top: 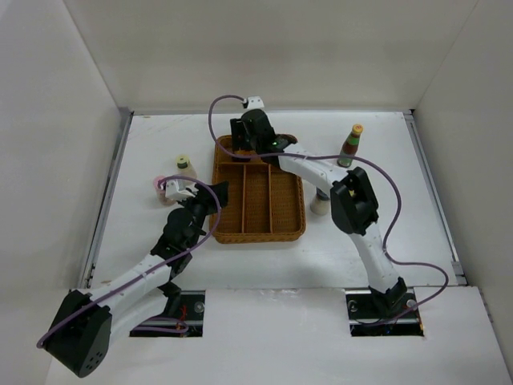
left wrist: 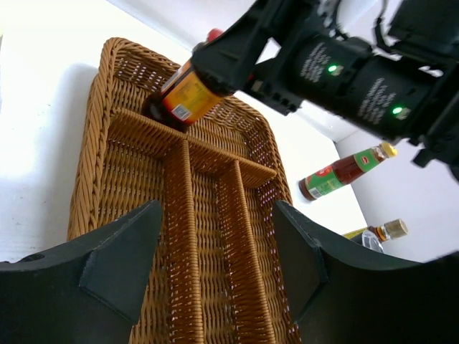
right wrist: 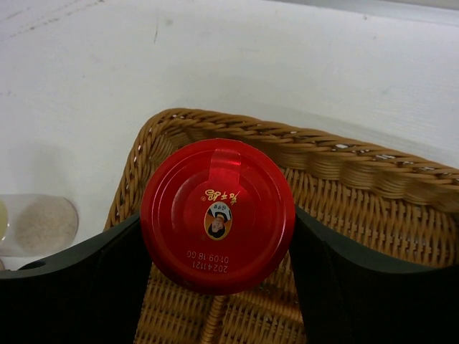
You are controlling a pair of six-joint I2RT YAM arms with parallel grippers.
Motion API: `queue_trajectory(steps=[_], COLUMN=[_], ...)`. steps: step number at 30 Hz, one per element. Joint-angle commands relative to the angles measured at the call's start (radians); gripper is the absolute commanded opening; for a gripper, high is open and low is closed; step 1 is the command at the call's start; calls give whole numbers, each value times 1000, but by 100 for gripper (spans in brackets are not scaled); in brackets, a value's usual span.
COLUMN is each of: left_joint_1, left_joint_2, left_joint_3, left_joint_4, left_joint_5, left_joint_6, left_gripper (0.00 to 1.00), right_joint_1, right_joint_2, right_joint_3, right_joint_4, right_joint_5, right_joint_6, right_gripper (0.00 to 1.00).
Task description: Organize the condiment bottles
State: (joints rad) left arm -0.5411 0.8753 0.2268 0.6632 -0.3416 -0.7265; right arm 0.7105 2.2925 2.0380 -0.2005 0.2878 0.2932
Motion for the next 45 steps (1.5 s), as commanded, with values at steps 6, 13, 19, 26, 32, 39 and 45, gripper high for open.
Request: queue_trajectory(steps=[6, 13, 19, 26, 32, 39, 45], left_joint_1=[7, 7, 11, 10, 2, 3, 2], left_joint_2=[22, 45, 50, 60, 96, 105, 110], left_joint_3=[-1, 0, 0, 5, 14, 20, 20], left_joint_4=[61, 69, 69, 70, 91, 92, 92], left_joint_5=[9, 9, 7, 7, 23, 29, 30], left_joint_6=[-10, -11, -11, -14, -21, -22, -21], left_gripper=[62, 62, 62, 63, 63, 63, 63], right_joint_1=[31, 34, 5, -168, -343, -467, -519], right_joint_2=[-5, -120, -348, -741, -909, -835, -748], right_joint_3=[68, -7, -177, -576, -792, -799, -783], right_joint_4=[200, 262, 334, 337, 271, 177, 184], right_joint_5=[11, 7, 4, 39, 194, 208, 126], right_joint_6=[43, 27, 14, 7, 23, -25, -19], right_gripper=[72, 87, 85, 22, 37, 66, 70])
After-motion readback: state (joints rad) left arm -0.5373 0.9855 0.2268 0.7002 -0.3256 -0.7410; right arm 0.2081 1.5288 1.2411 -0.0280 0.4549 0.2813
